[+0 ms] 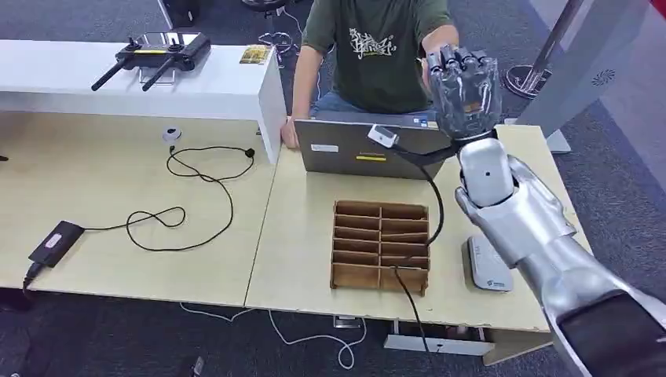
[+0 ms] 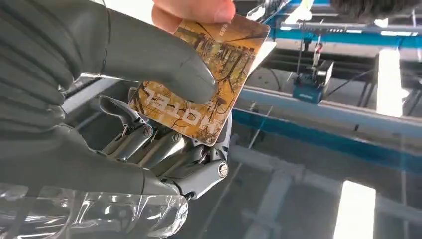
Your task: Pass the card to the sensor for recognition and then transmit it.
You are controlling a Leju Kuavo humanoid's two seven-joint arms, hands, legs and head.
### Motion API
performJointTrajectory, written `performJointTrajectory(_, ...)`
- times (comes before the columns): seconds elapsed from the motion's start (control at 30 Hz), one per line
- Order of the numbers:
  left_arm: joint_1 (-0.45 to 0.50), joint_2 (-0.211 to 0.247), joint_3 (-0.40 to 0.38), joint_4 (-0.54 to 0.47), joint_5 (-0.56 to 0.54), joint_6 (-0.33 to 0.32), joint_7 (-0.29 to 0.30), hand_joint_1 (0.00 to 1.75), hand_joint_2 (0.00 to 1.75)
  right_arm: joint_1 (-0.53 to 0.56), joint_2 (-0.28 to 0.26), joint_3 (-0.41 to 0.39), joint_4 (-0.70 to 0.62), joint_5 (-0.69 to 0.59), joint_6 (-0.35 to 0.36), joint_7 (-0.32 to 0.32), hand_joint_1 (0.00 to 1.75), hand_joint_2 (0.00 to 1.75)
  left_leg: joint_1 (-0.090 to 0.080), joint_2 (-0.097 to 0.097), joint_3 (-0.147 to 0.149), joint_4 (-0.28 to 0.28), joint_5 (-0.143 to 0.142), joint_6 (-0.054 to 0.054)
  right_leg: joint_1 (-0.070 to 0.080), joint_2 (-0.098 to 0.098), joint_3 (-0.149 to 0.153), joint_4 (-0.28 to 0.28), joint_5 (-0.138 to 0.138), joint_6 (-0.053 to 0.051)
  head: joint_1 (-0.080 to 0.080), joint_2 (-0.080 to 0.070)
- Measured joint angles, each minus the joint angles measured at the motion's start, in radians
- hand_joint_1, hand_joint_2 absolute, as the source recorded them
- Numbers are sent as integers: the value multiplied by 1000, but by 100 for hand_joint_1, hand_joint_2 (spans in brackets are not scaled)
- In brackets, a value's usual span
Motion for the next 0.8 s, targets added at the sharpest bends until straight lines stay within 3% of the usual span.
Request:
performJointTrajectory(0.67, -1, -3, 0, 0, -14, 0, 3, 0, 0, -34, 27, 60, 118, 0, 13, 16, 175, 175, 0, 0, 0, 0, 0, 0, 0, 0, 0, 0, 0, 0, 0, 0)
performJointTrajectory(0.7, -1, -3, 0, 0, -14, 0, 3, 0, 0, -34, 27, 61, 120, 0, 13, 16, 49, 175, 0, 0, 0, 0, 0, 0, 0, 0, 0, 0, 0, 0, 0, 0)
performJointTrajectory(0.73, -1, -3, 0, 0, -14, 0, 3, 0, 0, -35, 27, 64, 123, 0, 13, 16, 0, 175, 0, 0, 0, 0, 0, 0, 0, 0, 0, 0, 0, 0, 0, 0)
performJointTrajectory(0.8, 0, -3, 0, 0, -14, 0, 3, 0, 0, -35, 27, 67, 126, 0, 12, 16, 0, 175, 0, 0, 0, 0, 0, 0, 0, 0, 0, 0, 0, 0, 0, 0)
